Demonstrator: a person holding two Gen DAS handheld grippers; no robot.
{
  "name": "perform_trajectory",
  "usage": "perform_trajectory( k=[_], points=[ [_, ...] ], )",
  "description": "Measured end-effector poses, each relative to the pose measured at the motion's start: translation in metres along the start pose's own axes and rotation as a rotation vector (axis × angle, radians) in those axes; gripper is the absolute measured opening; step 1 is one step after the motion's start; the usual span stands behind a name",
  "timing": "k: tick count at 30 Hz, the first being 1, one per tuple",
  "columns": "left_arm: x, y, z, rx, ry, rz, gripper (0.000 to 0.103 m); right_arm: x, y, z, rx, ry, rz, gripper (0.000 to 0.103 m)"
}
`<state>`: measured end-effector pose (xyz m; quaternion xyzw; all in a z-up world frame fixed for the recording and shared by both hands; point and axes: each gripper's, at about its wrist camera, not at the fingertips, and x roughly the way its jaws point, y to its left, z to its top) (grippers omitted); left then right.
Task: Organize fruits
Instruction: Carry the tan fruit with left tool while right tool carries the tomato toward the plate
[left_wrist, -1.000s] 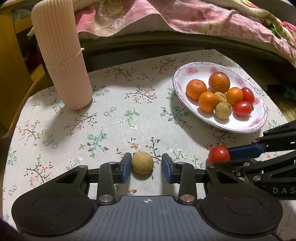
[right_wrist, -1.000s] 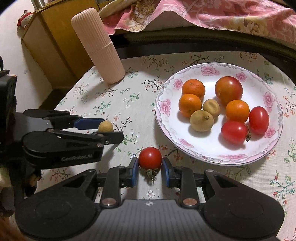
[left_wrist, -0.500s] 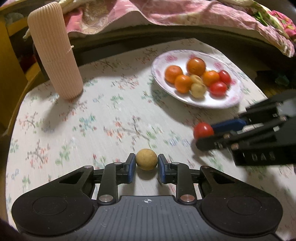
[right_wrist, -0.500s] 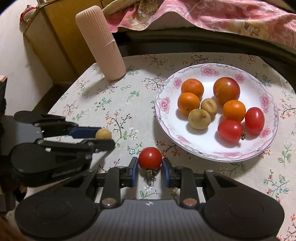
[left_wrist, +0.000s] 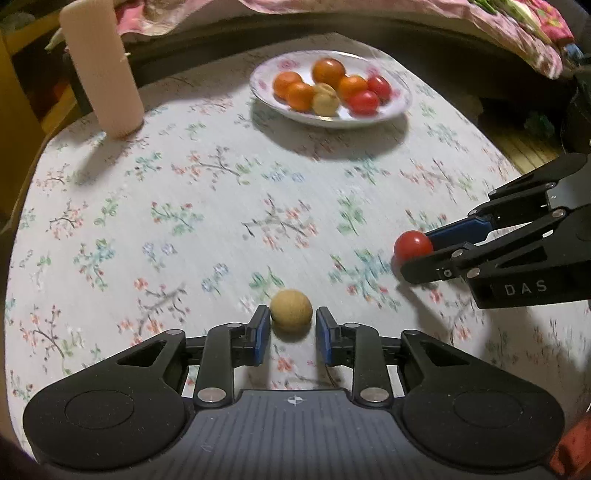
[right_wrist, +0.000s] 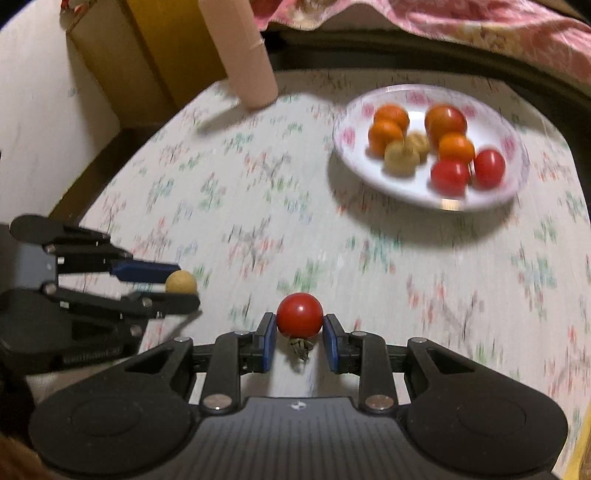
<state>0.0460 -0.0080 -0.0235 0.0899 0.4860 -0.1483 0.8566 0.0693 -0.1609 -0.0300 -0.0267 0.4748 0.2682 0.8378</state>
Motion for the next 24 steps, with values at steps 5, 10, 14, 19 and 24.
perform_trajectory(
  k=[5,10,14,19,24],
  points=[
    [0.002,-0.001,-0.005,0.012,-0.004,0.007,0.038,-0.002,0.009,-0.014,-0.009,0.002,-0.028,0.030],
    [0.000,0.005,-0.003,-0.011,-0.017,0.010,0.043,-0.003,0.007,-0.013,0.023,-0.008,-0.032,0.030],
    [-0.004,0.000,0.000,0.004,-0.041,0.007,0.045,-0.003,0.005,-0.012,0.038,-0.020,-0.032,0.030],
    [-0.002,-0.005,0.002,0.029,-0.047,0.000,0.054,-0.004,0.004,-0.012,0.044,-0.023,-0.042,0.031],
    [0.009,-0.003,0.004,0.024,-0.030,0.001,0.053,-0.004,0.000,-0.010,0.057,-0.030,-0.033,0.032]
  ],
)
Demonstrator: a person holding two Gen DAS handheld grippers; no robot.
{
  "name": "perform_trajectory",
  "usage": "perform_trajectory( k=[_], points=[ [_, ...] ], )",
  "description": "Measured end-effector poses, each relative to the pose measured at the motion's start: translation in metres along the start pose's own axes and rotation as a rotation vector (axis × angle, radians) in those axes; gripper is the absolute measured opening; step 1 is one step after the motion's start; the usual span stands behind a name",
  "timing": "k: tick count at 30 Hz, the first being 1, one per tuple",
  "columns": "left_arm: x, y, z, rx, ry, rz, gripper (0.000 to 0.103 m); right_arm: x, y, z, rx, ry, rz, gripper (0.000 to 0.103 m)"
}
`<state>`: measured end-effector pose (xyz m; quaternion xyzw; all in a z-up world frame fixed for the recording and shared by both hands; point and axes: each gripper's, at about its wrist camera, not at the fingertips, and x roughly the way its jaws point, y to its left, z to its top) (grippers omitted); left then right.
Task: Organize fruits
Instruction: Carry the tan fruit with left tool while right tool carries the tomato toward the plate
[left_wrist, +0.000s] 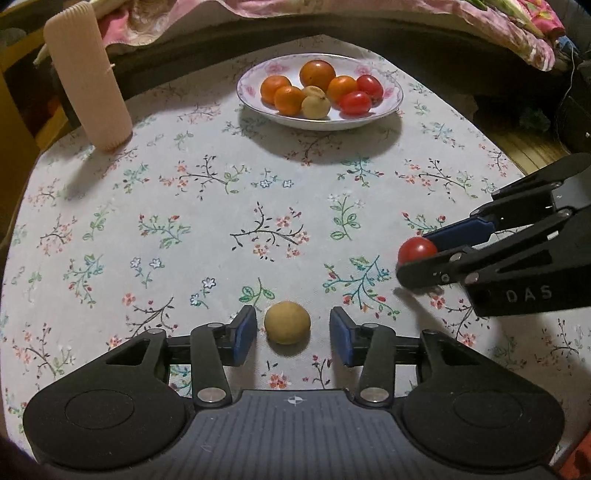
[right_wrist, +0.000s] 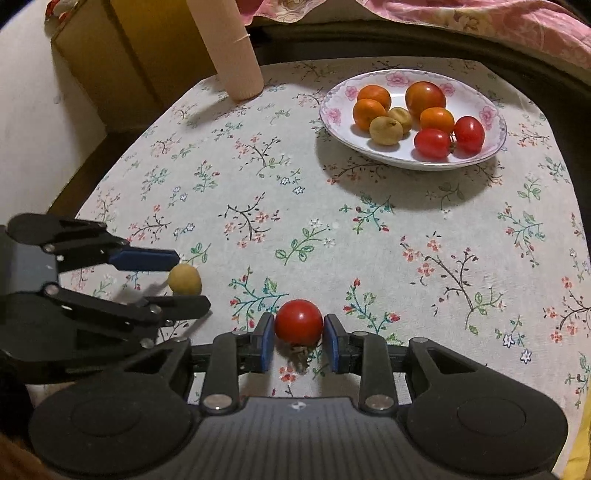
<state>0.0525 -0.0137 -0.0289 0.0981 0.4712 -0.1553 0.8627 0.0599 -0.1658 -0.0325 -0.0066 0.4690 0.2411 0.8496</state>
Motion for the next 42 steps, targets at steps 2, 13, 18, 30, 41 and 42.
perform_trajectory(
  k=[2,13,18,30,41,42],
  points=[
    [0.001,-0.001,0.001,0.005,-0.003,-0.004,0.053,0.001,0.001,0.001,-0.003,0.003,0.005,0.034],
    [0.002,0.000,0.000,0.005,0.004,0.007,0.060,0.003,0.002,0.003,-0.020,0.010,0.006,0.034],
    [0.002,0.001,0.000,0.003,0.005,0.006,0.060,0.004,0.005,0.003,-0.035,0.012,-0.008,0.034],
    [-0.002,-0.010,0.002,0.027,0.008,-0.003,0.034,0.002,0.011,0.000,-0.067,0.017,-0.032,0.030],
    [-0.004,-0.021,-0.005,0.075,0.002,-0.027,0.037,-0.003,0.016,-0.010,-0.085,0.018,-0.045,0.030],
    [-0.005,-0.020,-0.005,0.073,0.005,-0.029,0.038,-0.003,0.016,-0.011,-0.087,0.015,-0.047,0.030]
  ],
)
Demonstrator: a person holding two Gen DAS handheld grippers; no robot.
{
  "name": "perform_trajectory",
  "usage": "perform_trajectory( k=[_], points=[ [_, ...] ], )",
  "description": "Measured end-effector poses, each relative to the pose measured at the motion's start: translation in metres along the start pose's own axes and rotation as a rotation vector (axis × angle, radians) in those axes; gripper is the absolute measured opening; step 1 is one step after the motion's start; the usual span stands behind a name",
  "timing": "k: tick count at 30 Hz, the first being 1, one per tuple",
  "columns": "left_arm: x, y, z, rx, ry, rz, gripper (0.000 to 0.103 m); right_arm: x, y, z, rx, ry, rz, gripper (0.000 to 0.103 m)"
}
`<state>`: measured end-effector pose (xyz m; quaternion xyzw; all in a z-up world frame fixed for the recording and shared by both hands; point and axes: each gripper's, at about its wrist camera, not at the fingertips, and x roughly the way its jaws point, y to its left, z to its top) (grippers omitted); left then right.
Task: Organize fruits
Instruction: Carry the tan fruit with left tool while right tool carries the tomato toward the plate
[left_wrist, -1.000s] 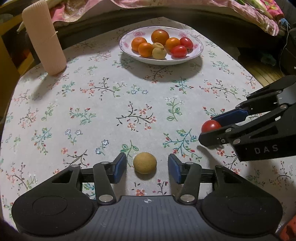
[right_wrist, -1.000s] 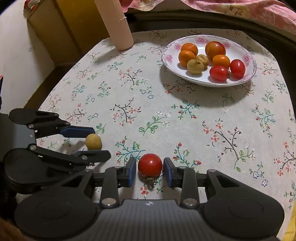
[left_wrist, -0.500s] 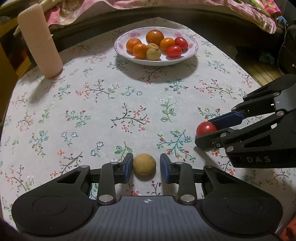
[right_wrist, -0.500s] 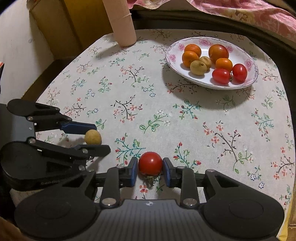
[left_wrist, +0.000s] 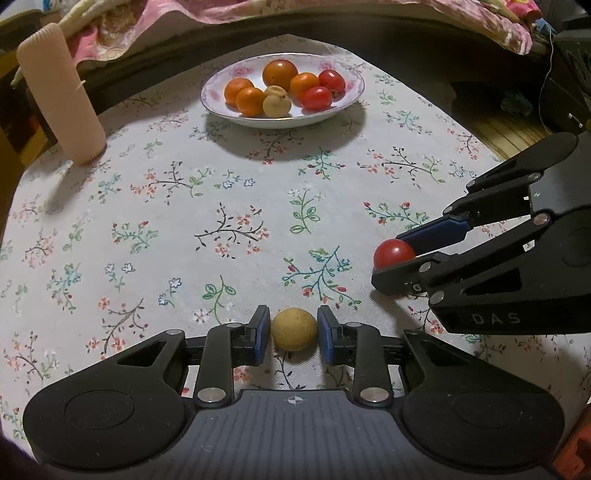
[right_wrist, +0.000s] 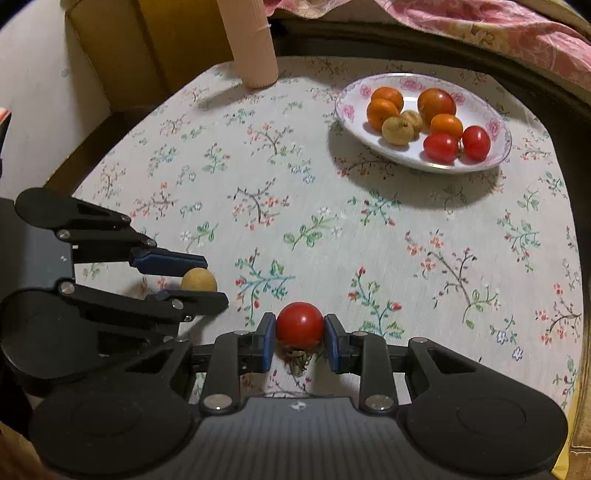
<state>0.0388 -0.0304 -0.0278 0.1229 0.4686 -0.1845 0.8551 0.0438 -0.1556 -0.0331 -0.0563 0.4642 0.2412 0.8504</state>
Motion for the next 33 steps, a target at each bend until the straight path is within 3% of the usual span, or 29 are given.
perform_trajectory(
  k=[18,21,23,33],
  points=[
    [-0.0020,0.0018,-0.0020,0.005,0.007,0.024,0.048,0.0005,-0.0033,-0.0003,0.011,0.004,0.001,0.031],
    [-0.0016,-0.0013,-0.0011,0.017,0.011,0.025,0.046,0.0006,-0.0011,-0.0005,0.003,0.005,-0.009,0.031],
    [-0.0015,-0.0034,-0.0008,0.020,0.013,0.017,0.039,0.0001,0.0006,-0.0005,-0.003,0.009,-0.014,0.031],
    [-0.0042,-0.0033,0.0016,0.021,0.006,0.007,0.035,-0.0038,-0.0064,-0.0033,0.027,0.002,-0.006,0.030]
  ],
)
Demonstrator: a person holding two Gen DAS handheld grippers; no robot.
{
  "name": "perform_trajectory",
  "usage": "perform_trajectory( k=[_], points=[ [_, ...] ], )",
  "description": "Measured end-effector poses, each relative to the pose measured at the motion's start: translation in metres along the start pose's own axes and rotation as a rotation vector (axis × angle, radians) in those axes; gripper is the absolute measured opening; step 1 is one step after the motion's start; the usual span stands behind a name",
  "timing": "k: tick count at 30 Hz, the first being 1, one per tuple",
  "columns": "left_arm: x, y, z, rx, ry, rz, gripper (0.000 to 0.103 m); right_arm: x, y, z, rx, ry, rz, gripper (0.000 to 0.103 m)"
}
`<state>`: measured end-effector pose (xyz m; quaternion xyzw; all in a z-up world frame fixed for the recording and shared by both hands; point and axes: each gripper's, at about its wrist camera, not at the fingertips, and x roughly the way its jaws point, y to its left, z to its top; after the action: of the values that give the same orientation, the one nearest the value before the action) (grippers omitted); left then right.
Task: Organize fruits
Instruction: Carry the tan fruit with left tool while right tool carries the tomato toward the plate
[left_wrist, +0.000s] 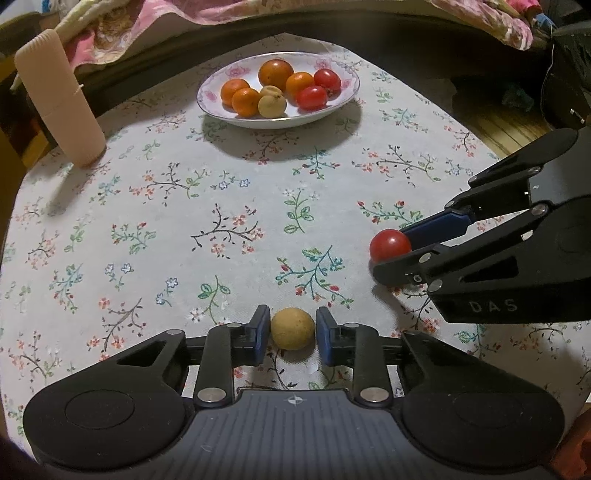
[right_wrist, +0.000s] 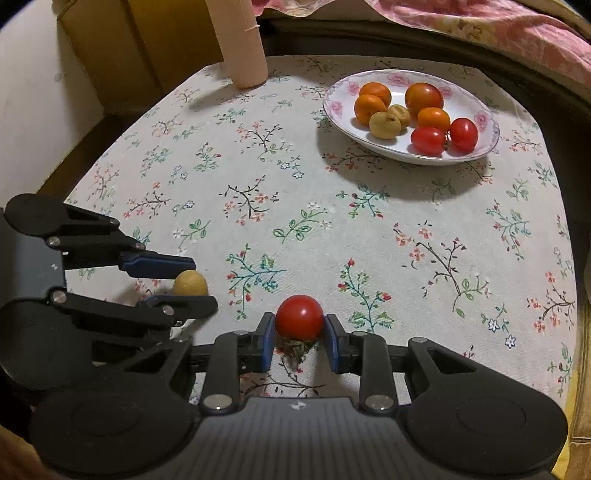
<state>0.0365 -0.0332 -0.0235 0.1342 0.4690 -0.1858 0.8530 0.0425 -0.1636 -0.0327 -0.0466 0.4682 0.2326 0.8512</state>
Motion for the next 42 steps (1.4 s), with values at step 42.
perform_trajectory(
  k=[42],
  points=[
    [0.009,0.001,0.004,-0.017,0.009,-0.014,0.034,-0.007,-0.007,-0.001,0.041,-0.036,0.002,0.029]
  ],
)
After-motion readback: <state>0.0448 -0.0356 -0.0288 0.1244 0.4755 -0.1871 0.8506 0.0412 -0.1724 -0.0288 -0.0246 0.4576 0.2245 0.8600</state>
